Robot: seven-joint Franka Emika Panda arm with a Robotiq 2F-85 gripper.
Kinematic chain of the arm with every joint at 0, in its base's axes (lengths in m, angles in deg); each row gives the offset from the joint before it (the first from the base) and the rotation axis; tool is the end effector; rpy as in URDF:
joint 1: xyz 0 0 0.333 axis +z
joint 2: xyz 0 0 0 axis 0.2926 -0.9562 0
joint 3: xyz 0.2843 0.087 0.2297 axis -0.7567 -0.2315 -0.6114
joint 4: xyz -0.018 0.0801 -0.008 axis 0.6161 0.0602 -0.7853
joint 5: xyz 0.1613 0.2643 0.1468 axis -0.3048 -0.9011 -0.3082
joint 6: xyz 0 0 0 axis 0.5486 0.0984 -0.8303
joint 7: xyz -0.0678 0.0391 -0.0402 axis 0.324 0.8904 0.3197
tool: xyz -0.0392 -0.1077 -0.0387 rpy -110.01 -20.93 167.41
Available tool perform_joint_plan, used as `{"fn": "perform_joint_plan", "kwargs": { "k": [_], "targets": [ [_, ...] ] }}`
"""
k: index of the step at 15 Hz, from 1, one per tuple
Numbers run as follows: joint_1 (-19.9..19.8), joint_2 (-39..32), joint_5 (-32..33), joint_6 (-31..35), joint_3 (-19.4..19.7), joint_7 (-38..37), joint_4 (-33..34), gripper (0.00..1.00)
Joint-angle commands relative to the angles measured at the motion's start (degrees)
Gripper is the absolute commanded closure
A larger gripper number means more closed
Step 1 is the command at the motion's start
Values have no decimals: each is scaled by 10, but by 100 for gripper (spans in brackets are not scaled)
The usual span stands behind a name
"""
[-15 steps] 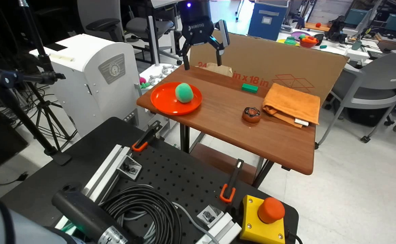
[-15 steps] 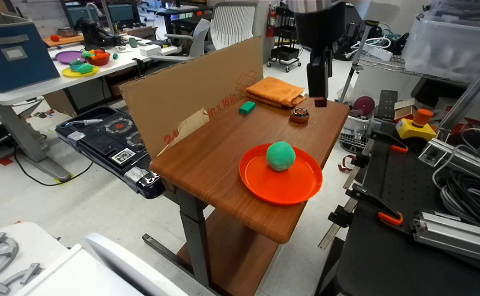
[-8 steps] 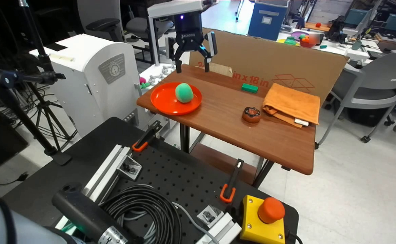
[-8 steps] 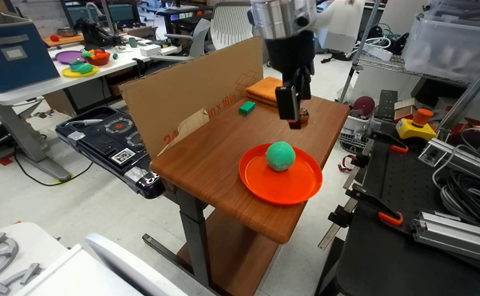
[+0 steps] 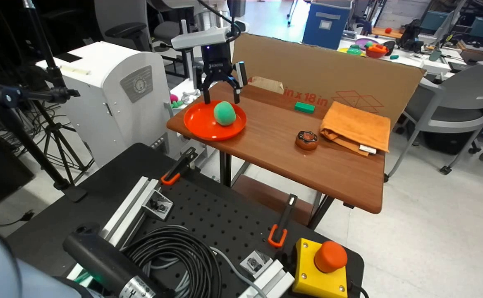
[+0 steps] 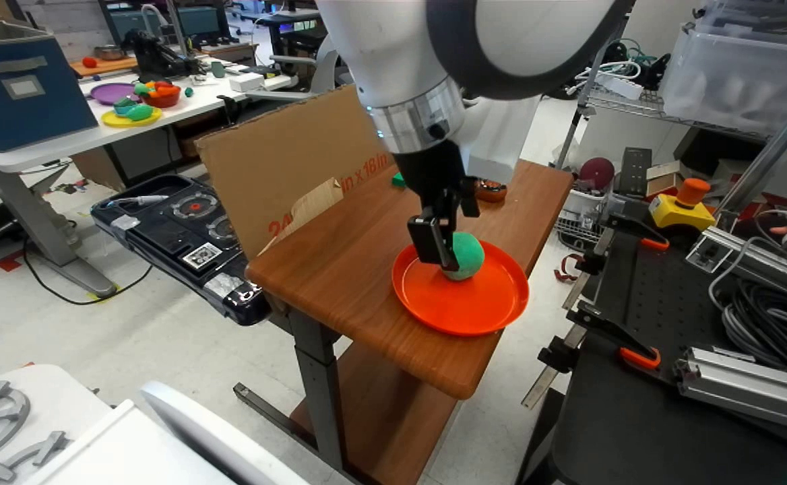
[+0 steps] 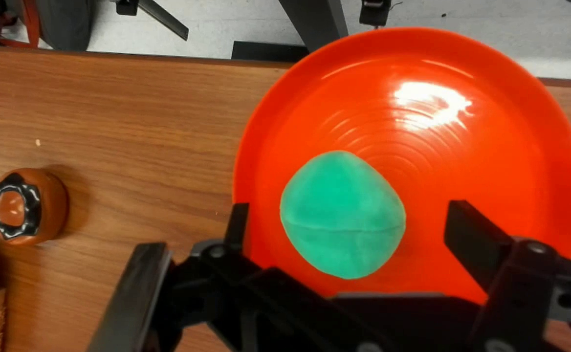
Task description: Remove the green plushy from the plate
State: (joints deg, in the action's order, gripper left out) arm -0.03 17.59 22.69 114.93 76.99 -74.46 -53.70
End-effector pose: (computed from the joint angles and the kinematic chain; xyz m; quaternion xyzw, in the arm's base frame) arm 0.5594 0.2073 0.2520 0.9728 0.0857 -0.1440 0.1597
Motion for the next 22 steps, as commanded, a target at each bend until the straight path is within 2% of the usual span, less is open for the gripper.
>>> {"fn": "perform_joint_plan", "kwargs": {
  "k": [1,2,3,6,10,13,14,17,22],
  "targets": [
    [22,-50,-5,-23,21,-13,61,0],
    [23,-62,-11,-40,22,-11,75,25],
    [26,-70,-11,-47,25,-13,83,28],
    [27,-79,-18,-68,22,-5,96,51],
    [22,-42,-50,-87,8,1,78,80],
    [16,-11,-77,-93,2,2,86,97],
    [16,-4,-82,-95,4,-2,93,94],
    [10,-8,-79,-87,21,-16,143,95],
    [-6,-74,-77,-105,51,-20,267,95]
  ]
}}
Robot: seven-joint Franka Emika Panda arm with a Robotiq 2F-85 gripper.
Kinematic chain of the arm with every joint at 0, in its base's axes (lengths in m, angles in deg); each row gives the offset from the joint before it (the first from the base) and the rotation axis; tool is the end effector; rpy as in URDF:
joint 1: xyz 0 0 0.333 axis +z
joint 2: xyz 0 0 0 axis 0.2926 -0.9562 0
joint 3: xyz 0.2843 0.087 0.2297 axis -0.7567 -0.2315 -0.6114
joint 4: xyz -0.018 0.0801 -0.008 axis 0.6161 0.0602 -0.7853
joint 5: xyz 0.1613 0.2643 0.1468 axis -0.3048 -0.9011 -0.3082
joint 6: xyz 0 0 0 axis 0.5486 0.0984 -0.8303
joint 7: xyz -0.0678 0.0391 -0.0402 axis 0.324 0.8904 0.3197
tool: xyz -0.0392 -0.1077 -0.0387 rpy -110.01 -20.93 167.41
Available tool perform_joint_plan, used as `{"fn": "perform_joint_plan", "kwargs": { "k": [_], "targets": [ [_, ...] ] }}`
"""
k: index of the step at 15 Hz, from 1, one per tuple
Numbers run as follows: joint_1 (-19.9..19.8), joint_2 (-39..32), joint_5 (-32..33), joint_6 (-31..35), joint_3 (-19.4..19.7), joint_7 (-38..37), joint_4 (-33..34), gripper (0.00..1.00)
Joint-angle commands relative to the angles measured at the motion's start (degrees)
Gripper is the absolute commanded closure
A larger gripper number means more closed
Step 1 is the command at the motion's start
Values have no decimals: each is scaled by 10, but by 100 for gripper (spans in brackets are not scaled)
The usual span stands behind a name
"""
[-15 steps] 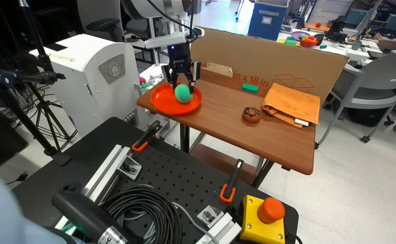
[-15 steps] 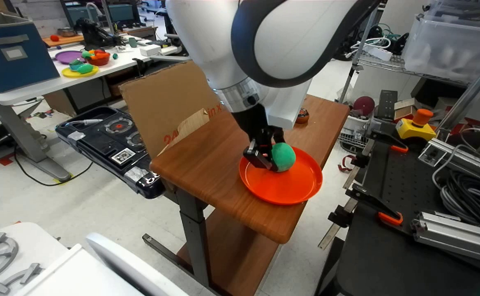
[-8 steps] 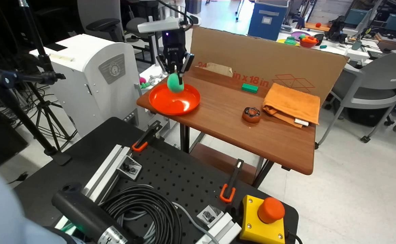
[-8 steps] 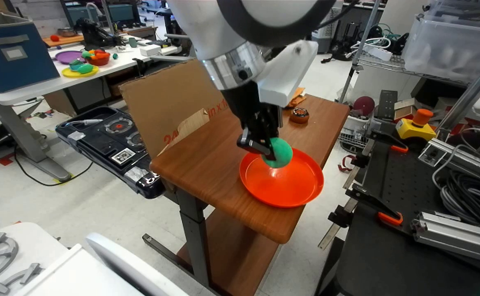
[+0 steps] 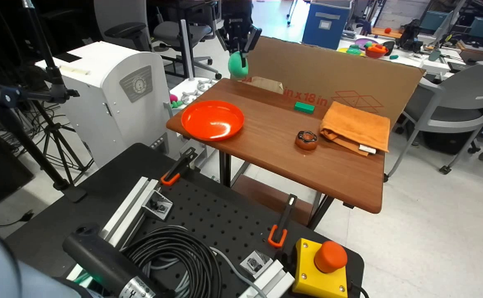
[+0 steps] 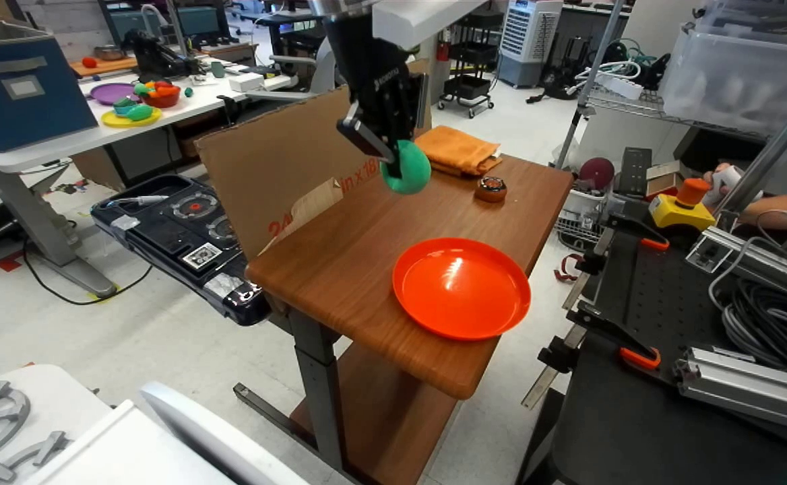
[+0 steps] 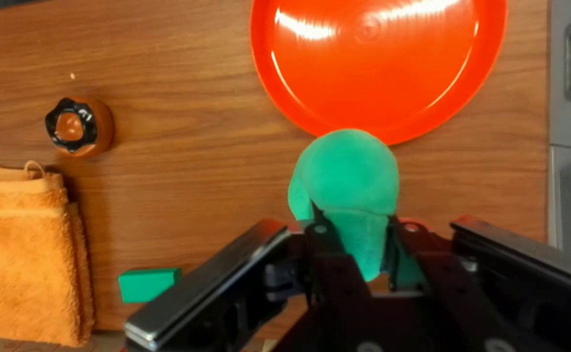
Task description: Remove the green plushy from the plate
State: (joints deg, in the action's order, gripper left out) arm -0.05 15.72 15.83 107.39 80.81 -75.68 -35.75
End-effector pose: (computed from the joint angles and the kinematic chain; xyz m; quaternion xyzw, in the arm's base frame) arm 0.6384 0.1989 0.3328 0.9893 -0.0097 -0.0904 0.1142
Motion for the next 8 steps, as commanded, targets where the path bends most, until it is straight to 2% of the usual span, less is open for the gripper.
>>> {"fn": "perform_joint_plan", "kwargs": {
  "k": [1,7,8],
  "targets": [
    [-7,-78,-7,-33,19,-11,115,95],
    [-6,-211,-9,-85,44,-34,264,95],
    [-6,-229,-10,-98,46,-36,285,54]
  ]
}}
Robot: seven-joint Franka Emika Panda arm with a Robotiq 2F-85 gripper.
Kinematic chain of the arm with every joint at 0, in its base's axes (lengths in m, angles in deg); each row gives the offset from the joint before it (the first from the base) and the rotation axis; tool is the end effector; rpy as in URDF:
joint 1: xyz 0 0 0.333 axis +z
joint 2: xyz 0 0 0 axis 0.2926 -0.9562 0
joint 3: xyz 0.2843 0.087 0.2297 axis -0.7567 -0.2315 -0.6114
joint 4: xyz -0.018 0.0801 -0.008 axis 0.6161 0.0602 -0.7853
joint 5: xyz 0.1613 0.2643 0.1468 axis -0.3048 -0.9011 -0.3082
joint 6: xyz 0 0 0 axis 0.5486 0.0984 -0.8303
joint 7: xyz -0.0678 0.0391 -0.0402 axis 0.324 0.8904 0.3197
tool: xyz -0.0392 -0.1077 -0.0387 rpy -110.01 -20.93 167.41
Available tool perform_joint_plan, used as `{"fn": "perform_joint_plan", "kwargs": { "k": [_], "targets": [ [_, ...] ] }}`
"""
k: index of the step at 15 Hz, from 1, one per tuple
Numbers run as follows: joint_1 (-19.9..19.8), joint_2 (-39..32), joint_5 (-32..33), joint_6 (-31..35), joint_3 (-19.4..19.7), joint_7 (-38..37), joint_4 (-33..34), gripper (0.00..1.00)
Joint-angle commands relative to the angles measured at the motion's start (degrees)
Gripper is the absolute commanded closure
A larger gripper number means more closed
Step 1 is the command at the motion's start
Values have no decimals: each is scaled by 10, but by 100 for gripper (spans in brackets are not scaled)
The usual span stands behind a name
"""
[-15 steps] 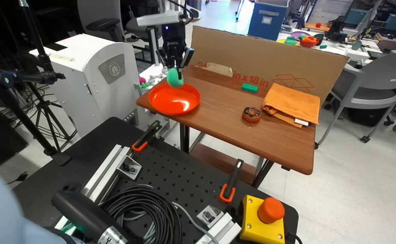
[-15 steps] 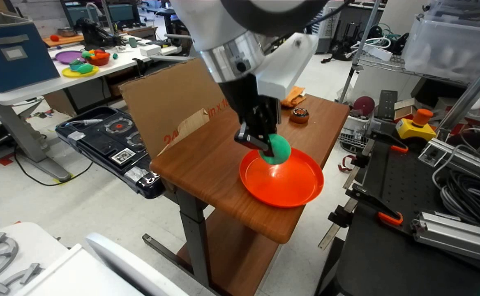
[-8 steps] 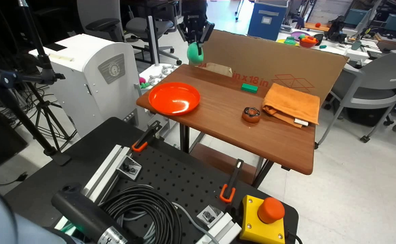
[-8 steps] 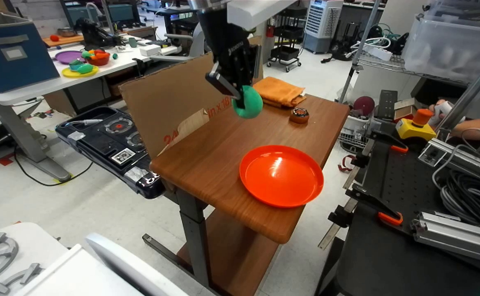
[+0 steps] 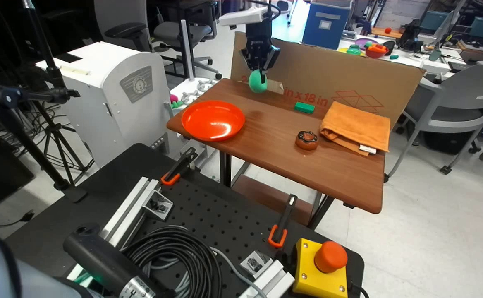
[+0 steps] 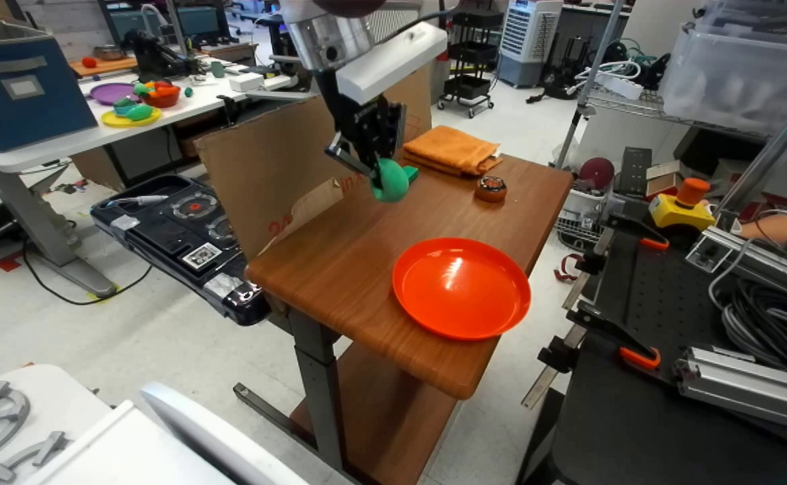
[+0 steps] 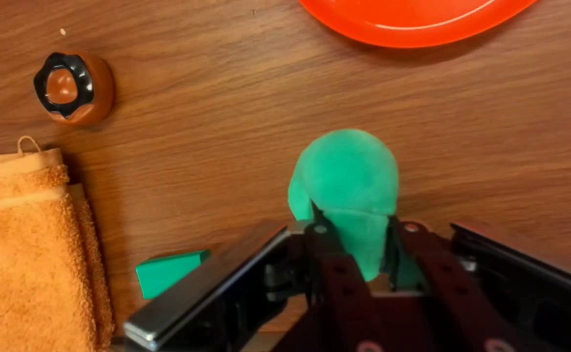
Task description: Remove the green plushy from the plate
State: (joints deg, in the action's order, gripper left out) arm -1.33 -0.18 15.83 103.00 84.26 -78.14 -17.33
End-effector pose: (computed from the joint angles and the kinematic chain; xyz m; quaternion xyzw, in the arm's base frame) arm 0.7073 0.1682 0.2570 0.9826 -0.0711 -0.0996 0.1400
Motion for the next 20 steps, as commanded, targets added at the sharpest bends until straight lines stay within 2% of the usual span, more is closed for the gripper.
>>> {"fn": "perform_joint_plan", "kwargs": {
  "k": [1,4,8,9,14,16,17,20],
  "targets": [
    [8,-86,-10,-66,13,-14,120,53],
    [10,-109,-9,-99,14,-12,153,31],
    [0,-60,-11,-107,-10,12,100,3],
    [0,-43,-10,-98,-15,20,78,0],
    [5,69,6,-22,-33,46,-72,0],
    [19,107,19,-14,-21,55,-124,0],
    [15,47,2,-36,-22,45,-37,0],
    [19,88,11,-33,-24,47,-91,0]
  ]
}}
